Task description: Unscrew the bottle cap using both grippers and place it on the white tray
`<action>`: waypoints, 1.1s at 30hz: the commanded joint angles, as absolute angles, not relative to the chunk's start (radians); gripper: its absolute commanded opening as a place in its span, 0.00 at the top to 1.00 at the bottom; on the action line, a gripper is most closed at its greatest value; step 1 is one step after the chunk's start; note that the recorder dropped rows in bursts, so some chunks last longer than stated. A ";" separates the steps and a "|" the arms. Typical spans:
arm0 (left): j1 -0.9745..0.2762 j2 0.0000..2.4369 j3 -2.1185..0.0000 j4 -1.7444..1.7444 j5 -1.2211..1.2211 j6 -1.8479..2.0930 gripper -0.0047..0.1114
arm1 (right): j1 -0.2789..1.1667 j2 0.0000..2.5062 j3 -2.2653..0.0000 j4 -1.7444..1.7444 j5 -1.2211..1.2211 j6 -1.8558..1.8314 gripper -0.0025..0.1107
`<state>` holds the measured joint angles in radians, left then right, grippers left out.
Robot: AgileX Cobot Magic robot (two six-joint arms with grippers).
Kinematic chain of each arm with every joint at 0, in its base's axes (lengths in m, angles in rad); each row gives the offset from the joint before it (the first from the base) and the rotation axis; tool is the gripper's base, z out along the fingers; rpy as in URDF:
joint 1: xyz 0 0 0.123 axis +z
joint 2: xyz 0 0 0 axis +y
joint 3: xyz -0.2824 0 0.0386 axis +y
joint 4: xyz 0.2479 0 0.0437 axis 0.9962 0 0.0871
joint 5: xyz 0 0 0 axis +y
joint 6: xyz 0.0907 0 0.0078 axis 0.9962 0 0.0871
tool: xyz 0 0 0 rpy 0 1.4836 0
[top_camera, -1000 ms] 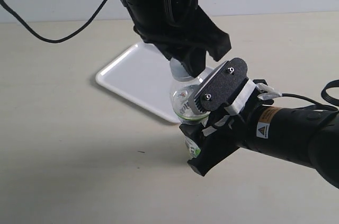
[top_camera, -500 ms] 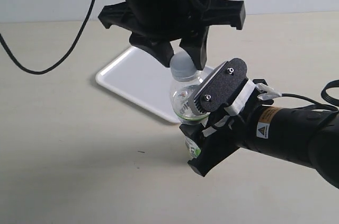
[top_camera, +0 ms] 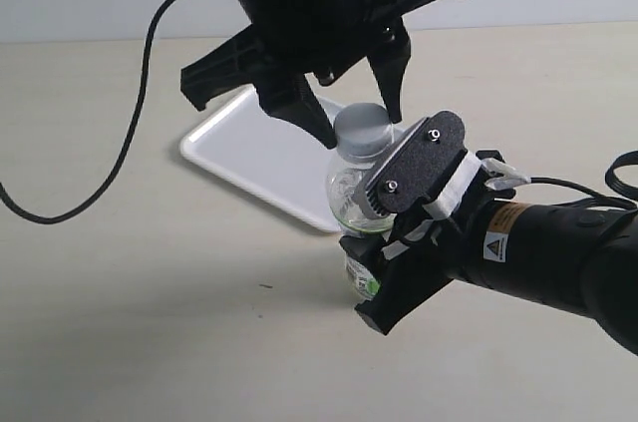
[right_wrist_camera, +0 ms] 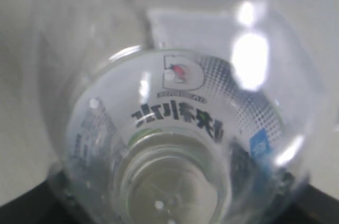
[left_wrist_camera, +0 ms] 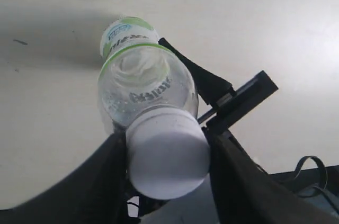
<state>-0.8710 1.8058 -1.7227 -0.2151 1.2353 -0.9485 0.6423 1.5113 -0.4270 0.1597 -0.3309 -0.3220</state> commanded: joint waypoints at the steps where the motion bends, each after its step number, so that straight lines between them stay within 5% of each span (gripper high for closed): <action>1: -0.864 1.811 -1.721 -0.289 1.221 -1.027 0.96 | 0.639 1.513 -0.426 0.150 -0.308 -0.320 0.98; 13: -0.847 1.860 -1.721 -0.333 1.221 -0.714 0.94 | 0.639 1.513 -0.426 0.150 -0.308 -0.312 0.98; 24: -0.847 1.860 -1.721 -0.247 1.221 -0.527 0.24 | 0.639 1.513 -0.426 0.150 -0.308 -0.309 0.98; 33: -0.829 1.845 -1.721 -0.222 1.221 -0.284 0.18 | 0.639 1.513 -0.426 0.150 -0.328 -0.309 0.98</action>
<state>-0.8338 1.8572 -1.7269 -0.2259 1.1955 -0.3581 0.6394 1.5113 -0.4250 0.1488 -0.3190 -0.3096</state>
